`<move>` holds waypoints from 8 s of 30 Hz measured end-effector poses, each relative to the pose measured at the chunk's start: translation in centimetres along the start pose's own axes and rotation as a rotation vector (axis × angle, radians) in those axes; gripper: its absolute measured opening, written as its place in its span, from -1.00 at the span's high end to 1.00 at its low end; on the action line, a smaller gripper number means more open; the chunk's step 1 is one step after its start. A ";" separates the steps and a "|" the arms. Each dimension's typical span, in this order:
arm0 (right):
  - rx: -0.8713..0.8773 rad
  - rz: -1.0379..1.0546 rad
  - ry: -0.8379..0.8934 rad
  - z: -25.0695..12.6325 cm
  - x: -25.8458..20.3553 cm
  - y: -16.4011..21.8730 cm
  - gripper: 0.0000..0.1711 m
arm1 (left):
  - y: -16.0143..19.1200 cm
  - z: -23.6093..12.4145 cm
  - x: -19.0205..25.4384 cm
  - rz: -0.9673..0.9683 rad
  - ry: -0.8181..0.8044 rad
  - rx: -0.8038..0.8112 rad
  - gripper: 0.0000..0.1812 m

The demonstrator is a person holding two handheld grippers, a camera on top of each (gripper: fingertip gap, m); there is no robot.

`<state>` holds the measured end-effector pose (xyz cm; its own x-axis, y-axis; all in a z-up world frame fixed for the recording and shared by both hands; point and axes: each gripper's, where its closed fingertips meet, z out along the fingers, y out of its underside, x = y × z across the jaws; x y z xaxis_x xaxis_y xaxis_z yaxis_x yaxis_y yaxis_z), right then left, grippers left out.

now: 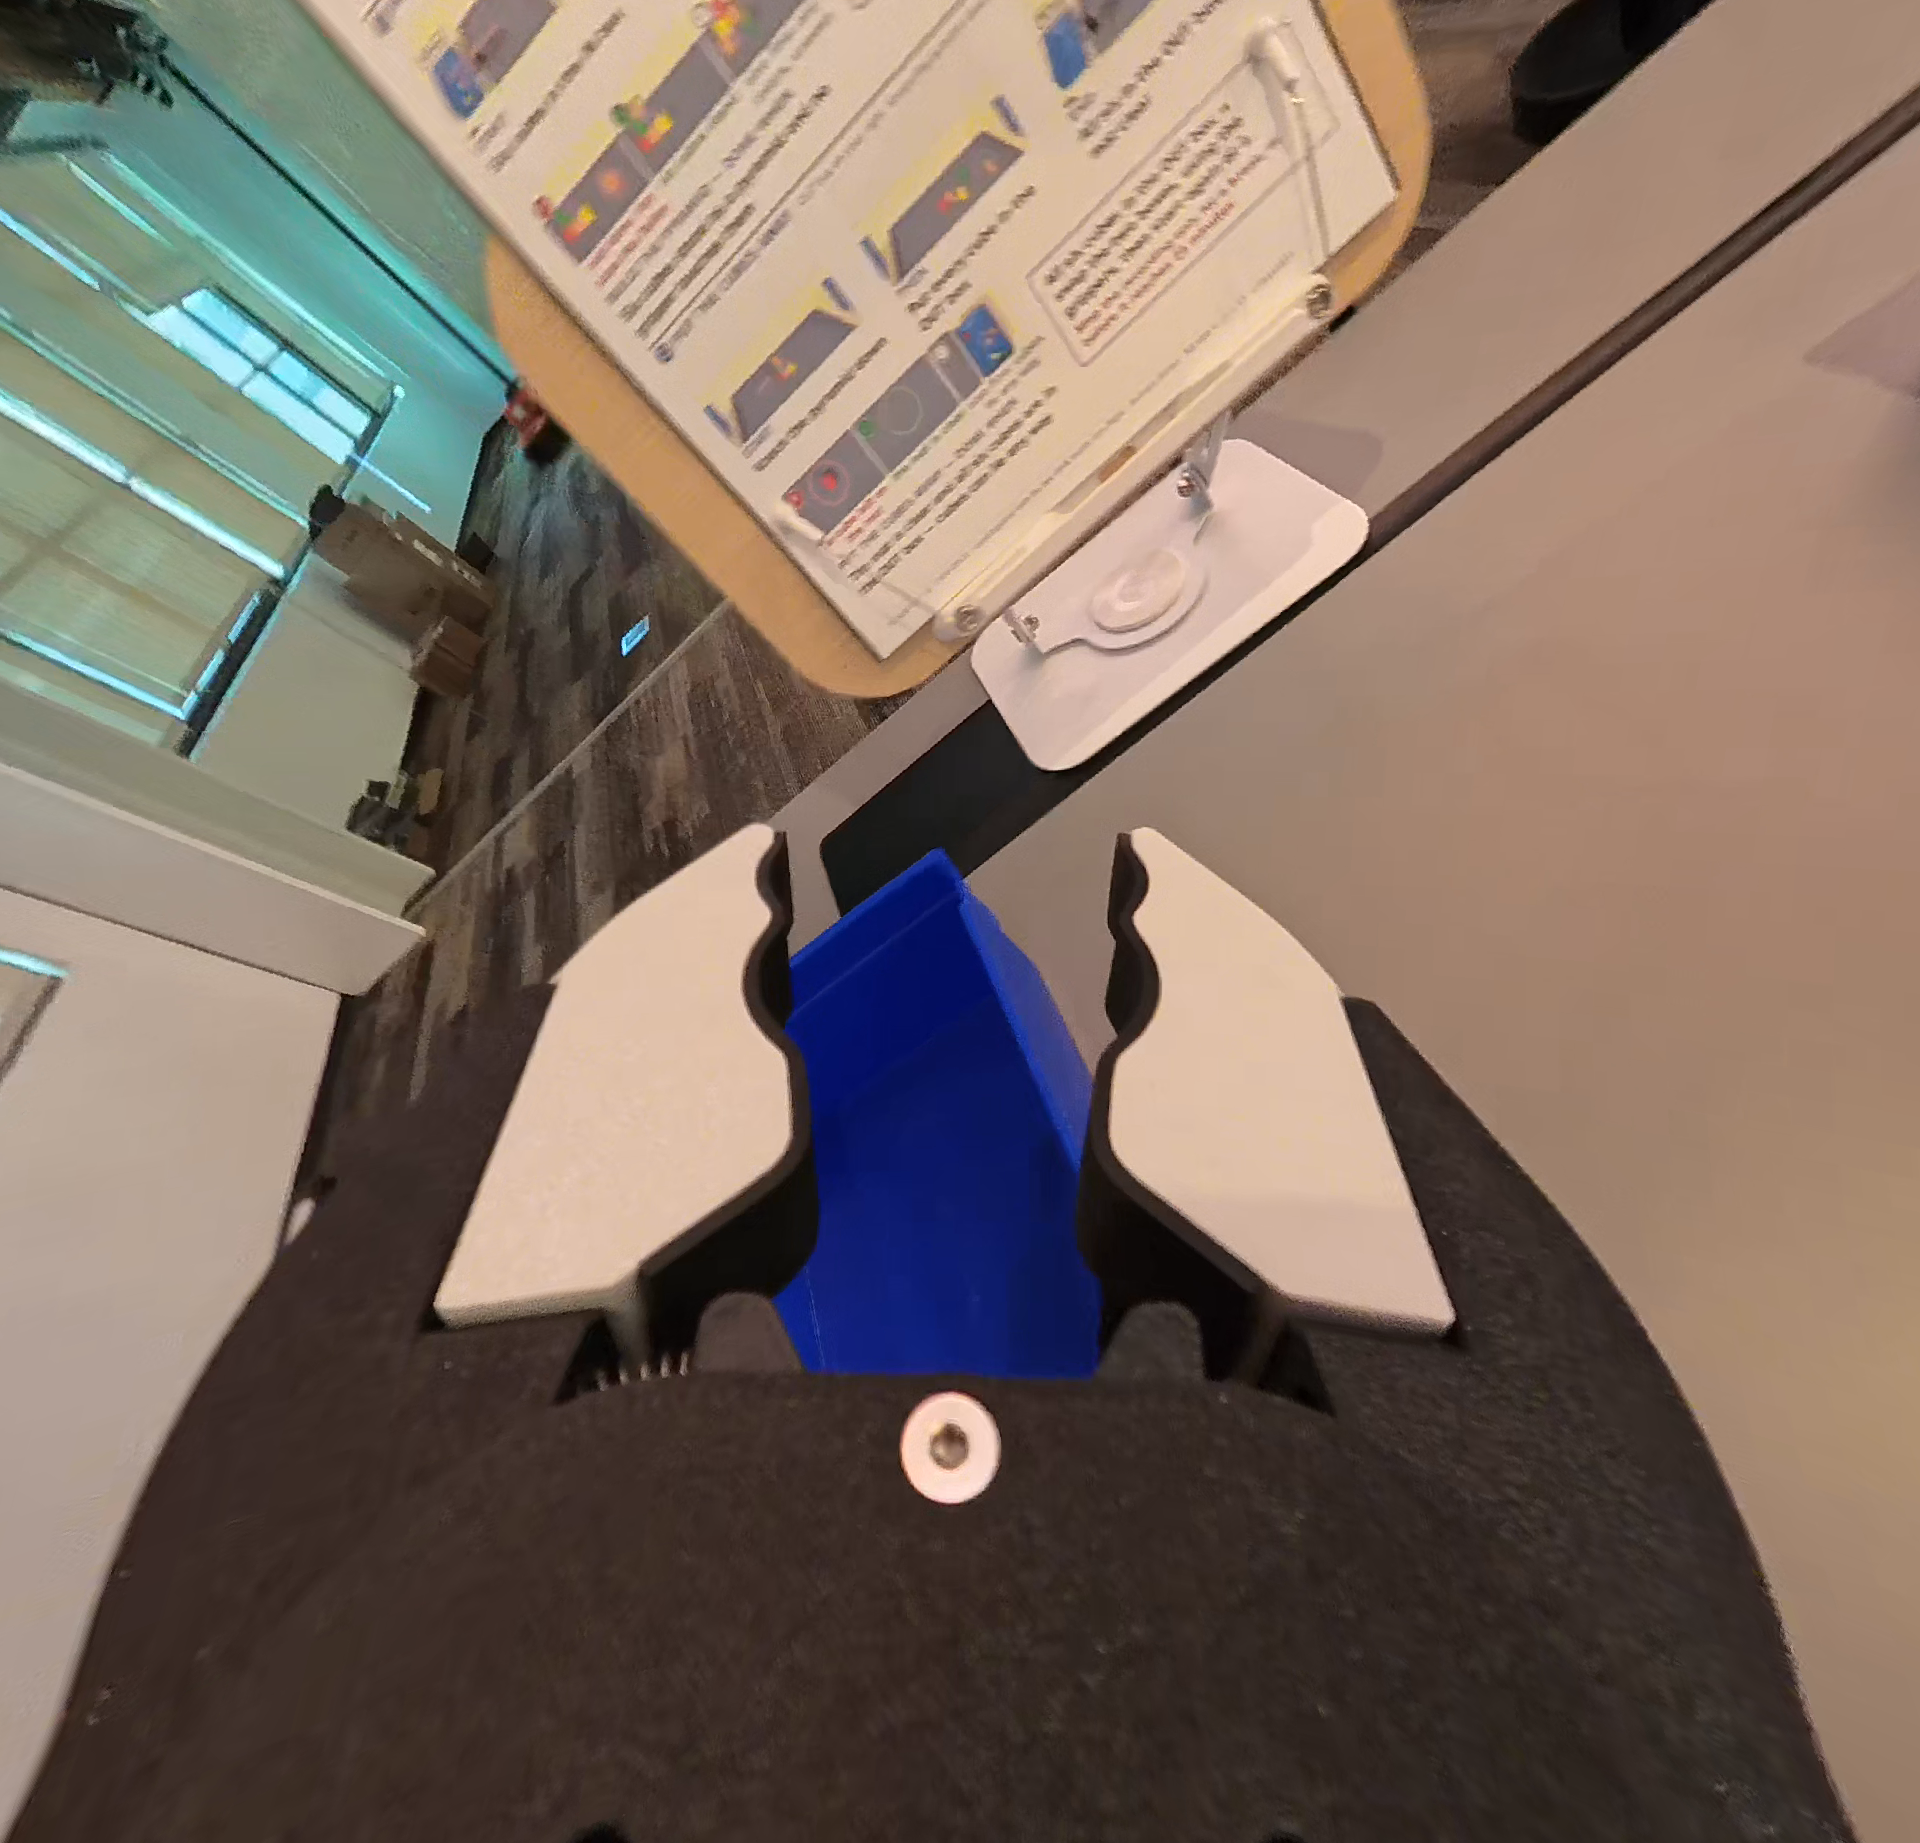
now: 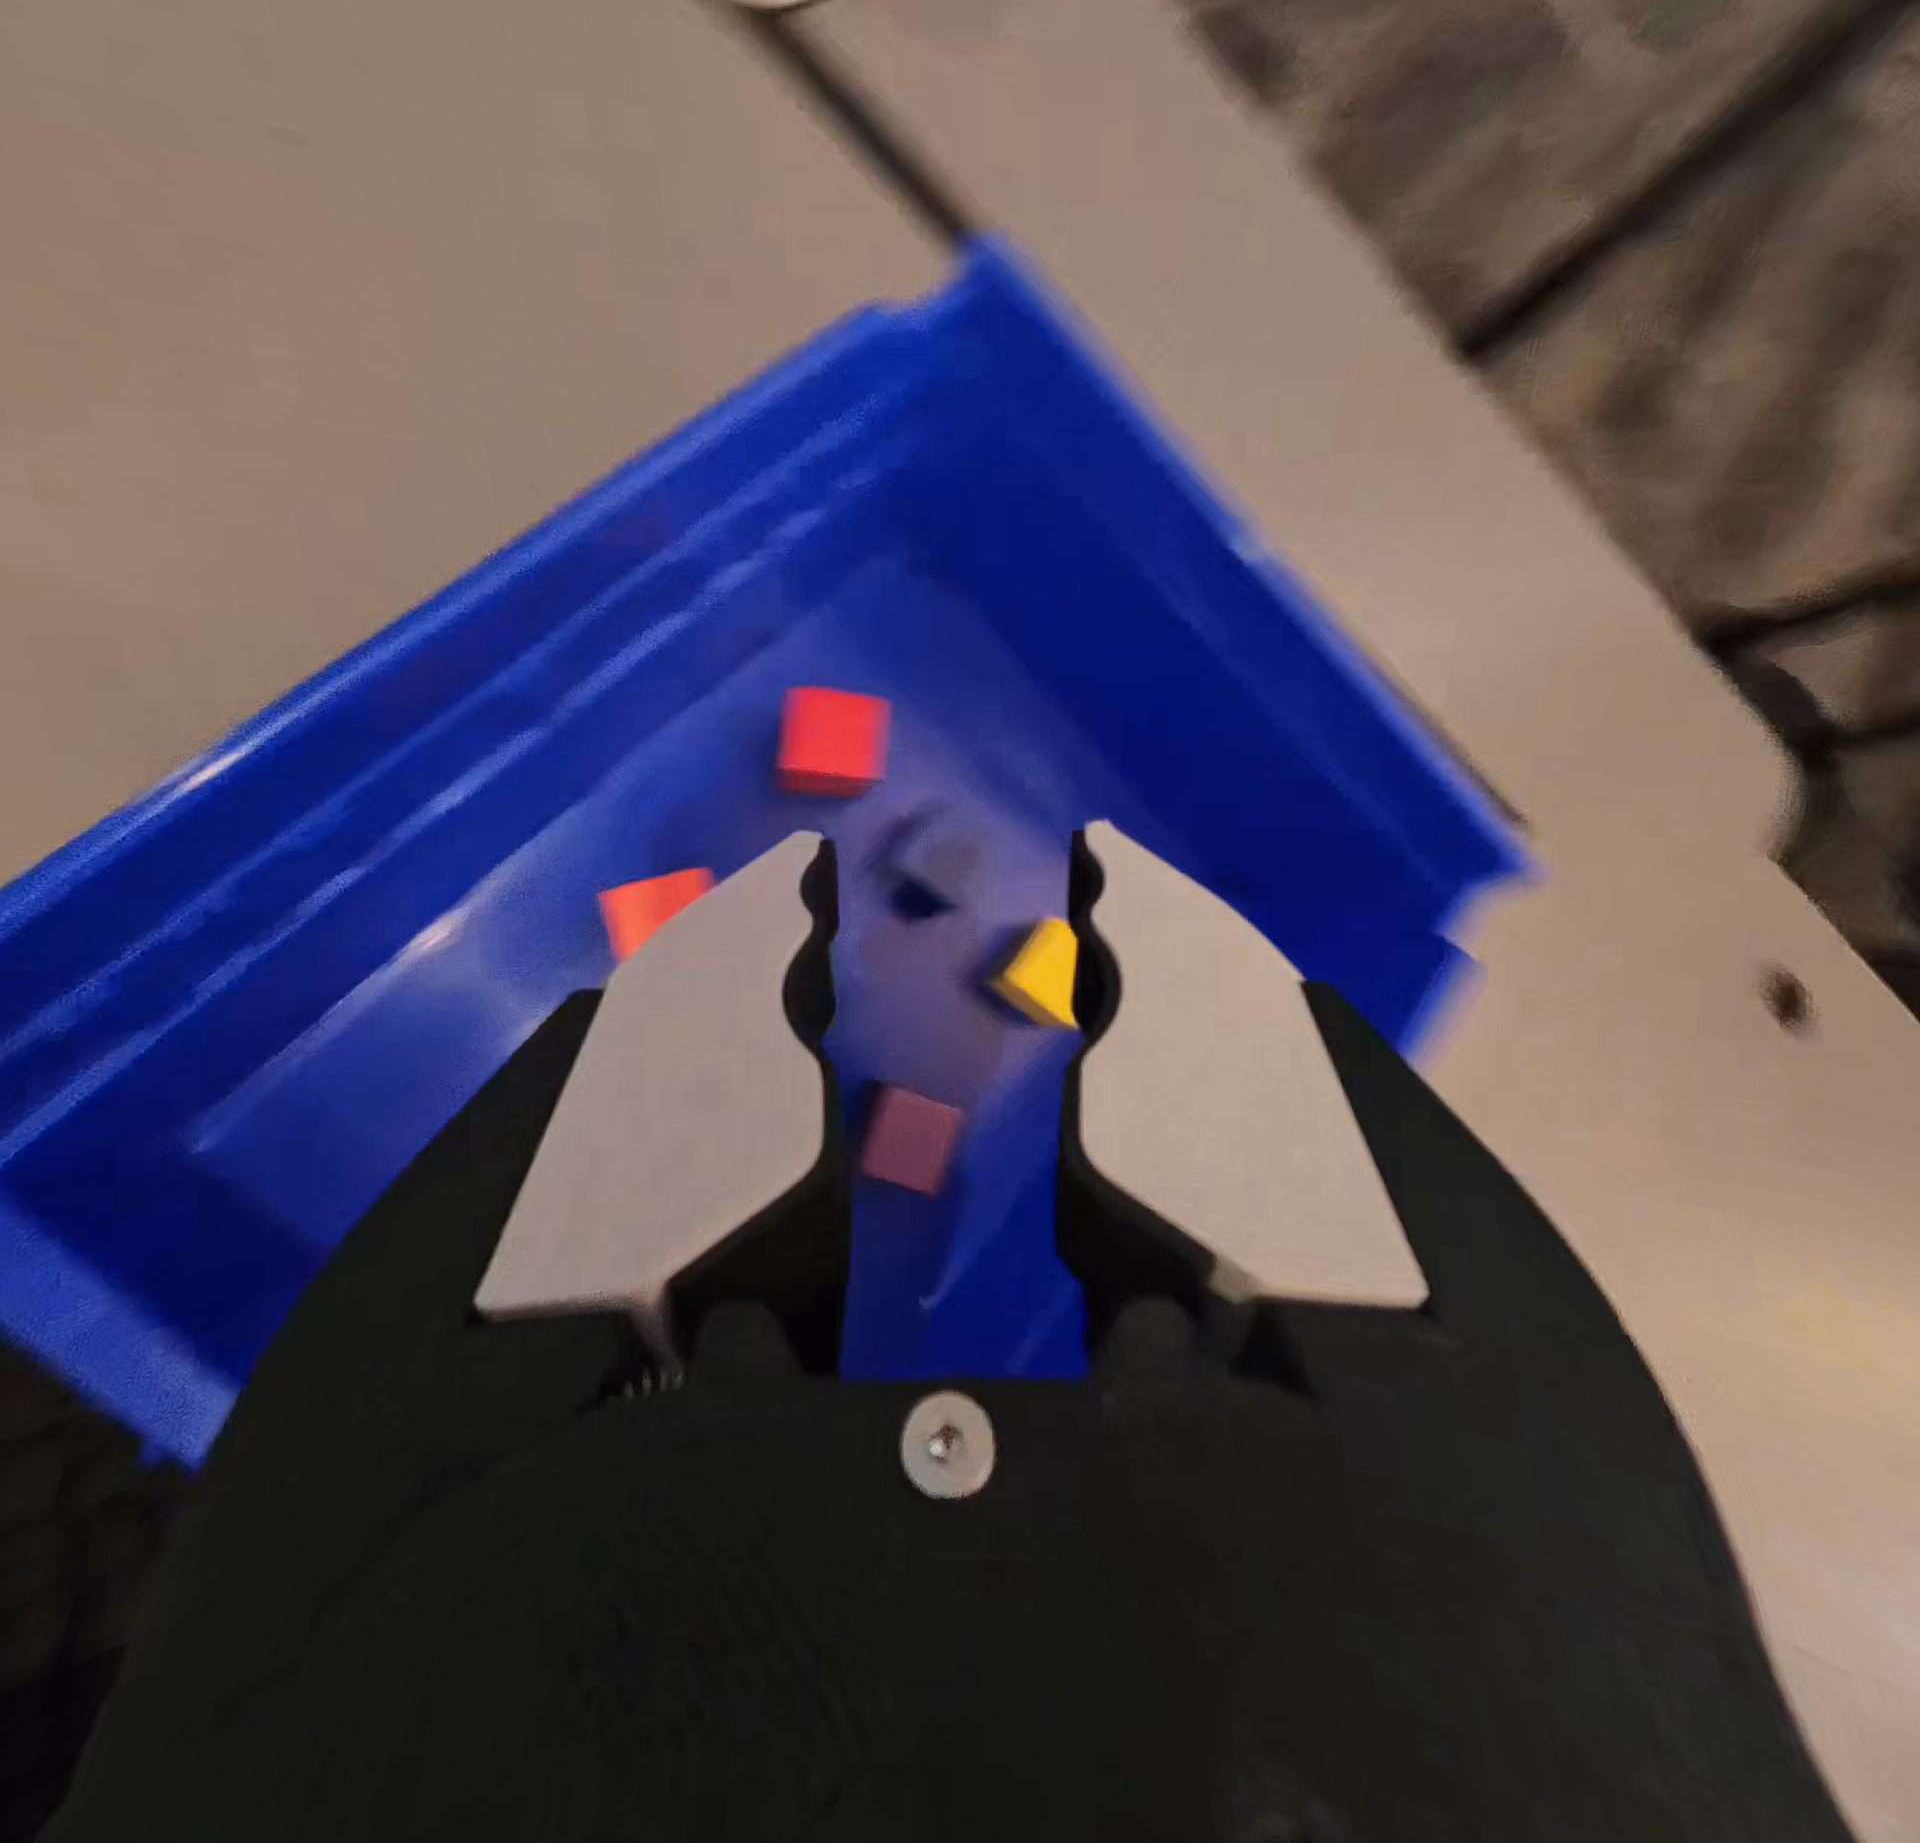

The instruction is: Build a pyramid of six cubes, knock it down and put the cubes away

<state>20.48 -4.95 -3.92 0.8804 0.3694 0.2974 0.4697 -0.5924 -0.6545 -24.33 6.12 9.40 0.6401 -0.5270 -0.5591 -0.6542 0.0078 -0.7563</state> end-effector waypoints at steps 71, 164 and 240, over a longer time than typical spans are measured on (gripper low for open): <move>-0.622 0.507 -0.142 3.2 -4.1 7.4 0.87 | 16.7 5.1 11.5 0.081 0.307 -0.981 0.46; -0.511 0.344 -0.582 20.3 -41.0 -34.1 0.88 | 25.6 -13.4 -15.6 -0.826 -0.068 -0.527 0.60; -0.574 0.898 -0.093 3.0 1.9 10.9 0.93 | 20.3 -8.3 -9.4 -0.400 -0.042 -0.786 0.60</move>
<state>27.09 -8.58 -12.53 0.9220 -0.3310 -0.2009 -0.3663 -0.9138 -0.1756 -47.01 4.16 2.13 0.8847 -0.3329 -0.3264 -0.4557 -0.7654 -0.4544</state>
